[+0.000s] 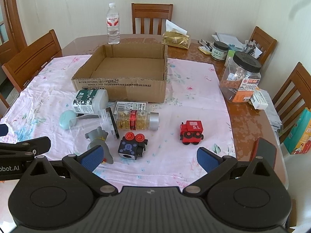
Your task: Organize rigid objects
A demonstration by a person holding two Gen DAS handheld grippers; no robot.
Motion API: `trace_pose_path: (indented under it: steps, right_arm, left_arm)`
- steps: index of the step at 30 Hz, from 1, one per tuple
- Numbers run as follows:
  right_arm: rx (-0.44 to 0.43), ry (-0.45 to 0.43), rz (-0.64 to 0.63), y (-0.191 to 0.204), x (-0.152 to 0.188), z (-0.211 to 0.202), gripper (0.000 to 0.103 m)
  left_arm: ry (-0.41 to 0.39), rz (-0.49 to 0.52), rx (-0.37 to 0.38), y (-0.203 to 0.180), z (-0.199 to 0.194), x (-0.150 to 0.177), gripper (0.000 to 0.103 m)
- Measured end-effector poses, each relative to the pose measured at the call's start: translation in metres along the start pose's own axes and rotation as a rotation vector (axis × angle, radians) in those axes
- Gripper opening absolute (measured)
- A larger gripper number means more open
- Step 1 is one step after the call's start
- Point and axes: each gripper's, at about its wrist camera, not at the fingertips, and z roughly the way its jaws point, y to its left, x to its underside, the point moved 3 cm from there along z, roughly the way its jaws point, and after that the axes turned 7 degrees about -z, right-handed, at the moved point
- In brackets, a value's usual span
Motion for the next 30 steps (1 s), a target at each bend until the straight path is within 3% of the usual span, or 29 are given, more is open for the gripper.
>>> trace_pose_path:
  steps: [30]
  right_arm:
    - [-0.016,-0.032,-0.019,0.004,0.002,-0.008,0.103]
  left_arm:
    - [-0.027,0.0,-0.01,0.002,-0.01,0.003,0.103]
